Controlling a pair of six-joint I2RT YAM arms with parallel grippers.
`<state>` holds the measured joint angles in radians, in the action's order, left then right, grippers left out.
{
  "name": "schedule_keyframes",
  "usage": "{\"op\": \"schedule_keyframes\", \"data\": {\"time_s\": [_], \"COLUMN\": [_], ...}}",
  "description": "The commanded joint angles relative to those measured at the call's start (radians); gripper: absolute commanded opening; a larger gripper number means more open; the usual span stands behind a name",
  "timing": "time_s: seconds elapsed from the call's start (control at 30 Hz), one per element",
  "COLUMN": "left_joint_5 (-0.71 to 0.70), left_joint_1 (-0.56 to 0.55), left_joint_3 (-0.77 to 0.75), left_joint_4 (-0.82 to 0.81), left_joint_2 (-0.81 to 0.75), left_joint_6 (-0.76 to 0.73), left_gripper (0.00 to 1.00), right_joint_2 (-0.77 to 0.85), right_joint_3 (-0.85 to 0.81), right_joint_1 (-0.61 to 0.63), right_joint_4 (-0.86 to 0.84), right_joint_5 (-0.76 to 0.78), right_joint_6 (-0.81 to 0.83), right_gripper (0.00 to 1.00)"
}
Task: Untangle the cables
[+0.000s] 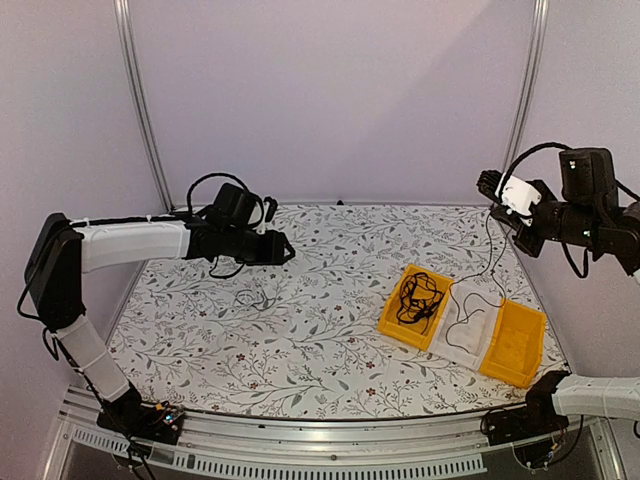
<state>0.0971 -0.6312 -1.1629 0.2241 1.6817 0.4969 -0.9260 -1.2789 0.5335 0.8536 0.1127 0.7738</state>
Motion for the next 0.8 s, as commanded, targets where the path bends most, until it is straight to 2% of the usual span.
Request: {"op": "schedule_keyframes", "data": {"time_s": [0.0,0.2,0.37,0.77], "left_joint_5": [0.003,0.005,0.001,-0.004], "left_joint_1": [-0.001,-0.001,0.001,0.006], "left_joint_3": [0.012,0.014,0.022,0.063], "left_joint_4": [-0.009,-0.013,-0.006,-0.034], "left_joint_2": [0.000,0.008,0.003,-0.004], "left_joint_6": [-0.010,-0.010,-0.018,0.002], "left_gripper": [0.55,0.54,0.54,0.54], "right_joint_2": [0.037,0.059,0.051,-0.064], "right_joint_3": [0.055,0.170,0.203,-0.004], "right_joint_1": [-0.030,-0.075,-0.099,-0.100], "right_joint_4": [0.023,0.027,0.001,0.085], "right_joint_5": [-0.049,-0.099,-0.146,-0.375], "right_joint_6": [0.054,0.118,0.141,0.188], "right_gripper": [0.00,0.00,0.00,0.00]}}
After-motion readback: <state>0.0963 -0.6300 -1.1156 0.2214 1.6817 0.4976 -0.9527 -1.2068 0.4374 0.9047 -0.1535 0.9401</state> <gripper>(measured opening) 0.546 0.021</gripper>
